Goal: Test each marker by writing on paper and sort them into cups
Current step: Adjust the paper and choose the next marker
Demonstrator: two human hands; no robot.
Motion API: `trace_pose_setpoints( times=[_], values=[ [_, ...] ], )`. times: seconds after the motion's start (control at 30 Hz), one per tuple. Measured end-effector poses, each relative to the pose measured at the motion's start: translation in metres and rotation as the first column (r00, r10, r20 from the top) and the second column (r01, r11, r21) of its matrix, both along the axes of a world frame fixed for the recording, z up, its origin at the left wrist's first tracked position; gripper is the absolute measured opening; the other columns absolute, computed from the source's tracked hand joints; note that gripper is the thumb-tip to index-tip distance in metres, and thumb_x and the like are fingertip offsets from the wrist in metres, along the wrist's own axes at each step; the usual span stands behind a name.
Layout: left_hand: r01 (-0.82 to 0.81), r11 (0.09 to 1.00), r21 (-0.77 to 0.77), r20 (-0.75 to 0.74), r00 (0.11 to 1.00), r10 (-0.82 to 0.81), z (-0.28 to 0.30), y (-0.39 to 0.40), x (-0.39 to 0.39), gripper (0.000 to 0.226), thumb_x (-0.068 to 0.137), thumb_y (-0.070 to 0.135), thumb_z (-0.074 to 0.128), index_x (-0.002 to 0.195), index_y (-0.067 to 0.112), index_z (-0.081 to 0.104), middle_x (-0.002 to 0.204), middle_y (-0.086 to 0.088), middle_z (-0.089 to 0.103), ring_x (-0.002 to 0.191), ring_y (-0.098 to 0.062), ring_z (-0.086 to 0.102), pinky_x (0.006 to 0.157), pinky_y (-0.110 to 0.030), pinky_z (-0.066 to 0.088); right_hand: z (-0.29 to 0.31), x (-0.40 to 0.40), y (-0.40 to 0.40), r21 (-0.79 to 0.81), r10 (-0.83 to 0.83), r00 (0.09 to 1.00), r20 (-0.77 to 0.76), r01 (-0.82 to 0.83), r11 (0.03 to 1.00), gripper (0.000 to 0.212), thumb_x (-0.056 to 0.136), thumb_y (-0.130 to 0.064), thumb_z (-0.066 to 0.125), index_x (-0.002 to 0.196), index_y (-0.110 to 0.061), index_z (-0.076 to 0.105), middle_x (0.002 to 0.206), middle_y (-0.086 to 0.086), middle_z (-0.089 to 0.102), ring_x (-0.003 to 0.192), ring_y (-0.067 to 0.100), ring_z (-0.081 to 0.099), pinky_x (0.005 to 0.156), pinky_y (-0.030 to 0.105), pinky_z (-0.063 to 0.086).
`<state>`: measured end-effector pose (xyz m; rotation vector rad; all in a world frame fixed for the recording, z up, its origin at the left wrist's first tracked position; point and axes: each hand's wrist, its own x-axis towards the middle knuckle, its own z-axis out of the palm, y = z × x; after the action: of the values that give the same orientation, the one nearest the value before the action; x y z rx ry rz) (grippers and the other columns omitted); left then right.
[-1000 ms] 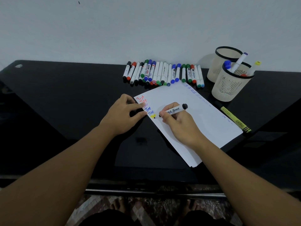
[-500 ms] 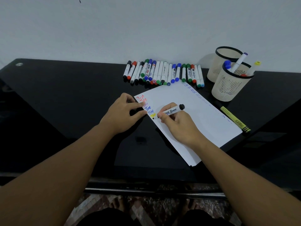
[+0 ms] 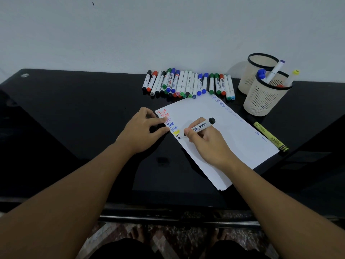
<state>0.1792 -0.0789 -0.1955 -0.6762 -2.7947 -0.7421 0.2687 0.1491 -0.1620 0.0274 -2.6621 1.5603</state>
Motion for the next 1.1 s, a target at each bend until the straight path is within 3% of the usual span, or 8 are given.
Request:
trace_pose_setpoints(
  times=[0.1,0.23,0.5,0.67,0.8,0.97,1.1],
  values=[
    [0.002,1.0,-0.003,-0.003,1.0,-0.002,0.0001,0.0003,0.0004,0.049,0.093,0.063,0.055,0.134,0.037,0.065,0.122,0.013,0.041,0.11,-0.005,0.047,0.094,-0.027,0.045,0.0002,0.0005,0.0003,-0.04,-0.017,1.0,-0.005,0.017,0.999,0.011,0.104,-0.034,0.059,0.094,-0.03,0.061,0.085,-0.008,0.069,0.086,0.007,0.065,0.086,0.032,0.054],
    [-0.003,1.0,-0.007,-0.003,1.0,0.003,0.0003,0.0004,0.0003,0.049,0.093,0.063,0.055,0.134,0.038,0.064,0.123,0.012,0.041,0.11,-0.005,0.047,0.093,-0.028,0.045,-0.0011,-0.0015,-0.0006,-0.04,-0.031,1.0,-0.001,0.031,0.999,0.01,0.104,-0.035,0.06,0.096,-0.029,0.062,0.088,-0.005,0.07,0.09,0.011,0.067,0.089,0.037,0.056],
    [-0.003,1.0,-0.005,0.002,1.0,0.003,-0.0003,-0.0004,0.0003,0.05,0.093,0.065,0.054,0.134,0.038,0.064,0.122,0.013,0.041,0.11,-0.005,0.046,0.094,-0.027,0.045,-0.001,-0.0009,-0.0012,0.003,-0.02,1.0,-0.018,0.02,1.0,0.009,0.104,-0.034,0.059,0.096,-0.032,0.06,0.089,-0.008,0.069,0.09,0.009,0.066,0.084,0.031,0.053],
    [0.0,1.0,-0.01,-0.004,1.0,0.0,-0.0006,0.0003,-0.0002,0.049,0.094,0.063,0.055,0.135,0.038,0.064,0.122,0.012,0.041,0.109,-0.005,0.046,0.093,-0.027,0.045,-0.001,-0.0009,-0.0003,-0.003,-0.009,1.0,-0.008,0.009,1.0,0.009,0.104,-0.035,0.058,0.097,-0.03,0.062,0.089,-0.006,0.069,0.091,0.012,0.067,0.086,0.035,0.054],
    [0.003,1.0,-0.001,-0.01,1.0,-0.003,-0.0018,-0.0007,-0.0004,0.051,0.092,0.066,0.054,0.134,0.039,0.065,0.121,0.014,0.041,0.11,-0.004,0.047,0.092,-0.028,0.046,-0.0012,-0.001,0.0005,0.013,-0.023,1.0,-0.018,0.023,1.0,0.01,0.104,-0.035,0.058,0.095,-0.03,0.06,0.084,-0.004,0.068,0.081,0.01,0.063,0.077,0.032,0.051],
    [0.004,1.0,0.008,-0.01,1.0,-0.003,-0.0021,-0.0007,-0.0008,0.05,0.092,0.065,0.055,0.133,0.038,0.065,0.12,0.014,0.041,0.11,-0.004,0.046,0.091,-0.025,0.043,-0.0037,-0.0019,0.0008,0.013,-0.06,0.997,-0.04,0.061,0.998,0.011,0.104,-0.037,0.057,0.094,-0.033,0.059,0.085,-0.002,0.069,0.086,0.016,0.067,0.086,0.043,0.055],
    [0.004,1.0,-0.001,-0.01,1.0,-0.004,-0.0021,-0.0007,-0.001,0.05,0.093,0.065,0.055,0.134,0.039,0.065,0.121,0.013,0.041,0.11,-0.004,0.047,0.092,-0.026,0.044,-0.0041,-0.0028,0.0002,0.018,-0.05,0.998,-0.033,0.05,0.999,0.008,0.104,-0.037,0.058,0.097,-0.033,0.06,0.086,-0.003,0.07,0.088,0.014,0.067,0.088,0.043,0.056]
  ],
)
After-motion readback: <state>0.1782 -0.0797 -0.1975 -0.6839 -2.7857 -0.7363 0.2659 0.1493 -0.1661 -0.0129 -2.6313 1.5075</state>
